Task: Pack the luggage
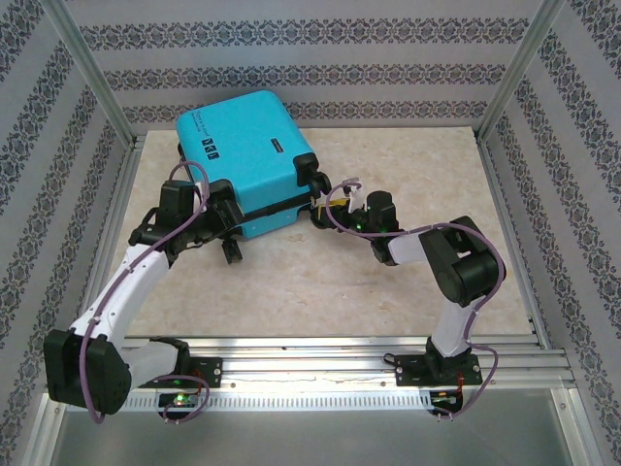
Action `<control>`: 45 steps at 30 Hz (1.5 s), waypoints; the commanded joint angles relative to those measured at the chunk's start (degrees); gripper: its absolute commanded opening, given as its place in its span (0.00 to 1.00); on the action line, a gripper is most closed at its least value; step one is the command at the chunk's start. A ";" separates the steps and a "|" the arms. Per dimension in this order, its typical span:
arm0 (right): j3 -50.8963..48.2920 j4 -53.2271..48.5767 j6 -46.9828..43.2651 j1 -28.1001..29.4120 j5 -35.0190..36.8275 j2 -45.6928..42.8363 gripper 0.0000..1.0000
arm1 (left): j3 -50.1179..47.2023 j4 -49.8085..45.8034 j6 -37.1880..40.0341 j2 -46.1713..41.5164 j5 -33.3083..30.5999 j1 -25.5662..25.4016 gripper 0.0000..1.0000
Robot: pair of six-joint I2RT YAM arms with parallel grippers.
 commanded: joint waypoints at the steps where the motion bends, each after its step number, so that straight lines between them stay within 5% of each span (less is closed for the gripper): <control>1: -0.61 0.61 0.18 0.77 -0.61 -1.88 0.46 | -0.33 3.84 0.00 0.19 -1.23 -0.50 0.62; 5: -0.34 0.96 0.46 1.14 -1.17 -1.30 0.46 | -1.21 8.60 -0.97 1.10 -0.37 -0.56 0.59; 8: 0.06 1.05 0.03 1.66 -2.01 -0.93 0.46 | -1.39 12.91 -2.02 1.79 1.93 -0.53 0.28; 12: 0.24 1.46 -0.66 2.02 -1.91 -0.77 0.46 | 0.72 14.95 -2.93 0.50 6.19 -0.49 0.12; 26: -0.92 2.06 -0.62 2.66 5.97 0.03 0.46 | 3.97 42.53 -23.55 -1.60 18.71 1.53 0.00; 45: 9.44 0.18 4.30 0.63 2.74 5.98 0.46 | 2.48 48.18 -27.87 -2.09 20.44 1.75 0.00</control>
